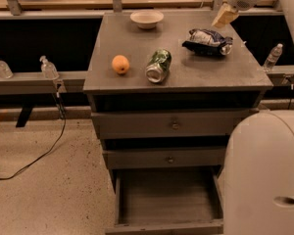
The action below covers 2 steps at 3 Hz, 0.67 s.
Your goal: Place blue chip bag into bottom drawer
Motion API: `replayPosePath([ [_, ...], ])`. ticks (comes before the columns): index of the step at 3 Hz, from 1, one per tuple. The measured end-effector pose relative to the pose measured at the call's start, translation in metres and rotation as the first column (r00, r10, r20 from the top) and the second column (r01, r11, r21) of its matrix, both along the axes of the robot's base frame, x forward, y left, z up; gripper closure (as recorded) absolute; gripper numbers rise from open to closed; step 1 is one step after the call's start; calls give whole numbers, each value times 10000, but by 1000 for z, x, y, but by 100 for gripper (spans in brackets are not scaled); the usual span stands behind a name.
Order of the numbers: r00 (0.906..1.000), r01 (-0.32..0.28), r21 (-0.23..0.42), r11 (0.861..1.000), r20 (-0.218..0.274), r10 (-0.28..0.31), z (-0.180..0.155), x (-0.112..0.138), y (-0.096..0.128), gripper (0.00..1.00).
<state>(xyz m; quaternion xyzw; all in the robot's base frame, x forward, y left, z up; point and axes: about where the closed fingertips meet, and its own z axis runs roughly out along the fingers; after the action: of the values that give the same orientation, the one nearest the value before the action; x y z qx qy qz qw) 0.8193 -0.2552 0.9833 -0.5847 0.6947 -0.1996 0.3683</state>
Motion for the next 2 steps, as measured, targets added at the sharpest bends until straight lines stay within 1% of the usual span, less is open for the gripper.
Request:
replayPosePath([
  [1,9970,227,320,9992,-744,-203,-37,12,9,58],
  [2,9915,191,515,9985,-1296,-123,-59,13,17,46],
])
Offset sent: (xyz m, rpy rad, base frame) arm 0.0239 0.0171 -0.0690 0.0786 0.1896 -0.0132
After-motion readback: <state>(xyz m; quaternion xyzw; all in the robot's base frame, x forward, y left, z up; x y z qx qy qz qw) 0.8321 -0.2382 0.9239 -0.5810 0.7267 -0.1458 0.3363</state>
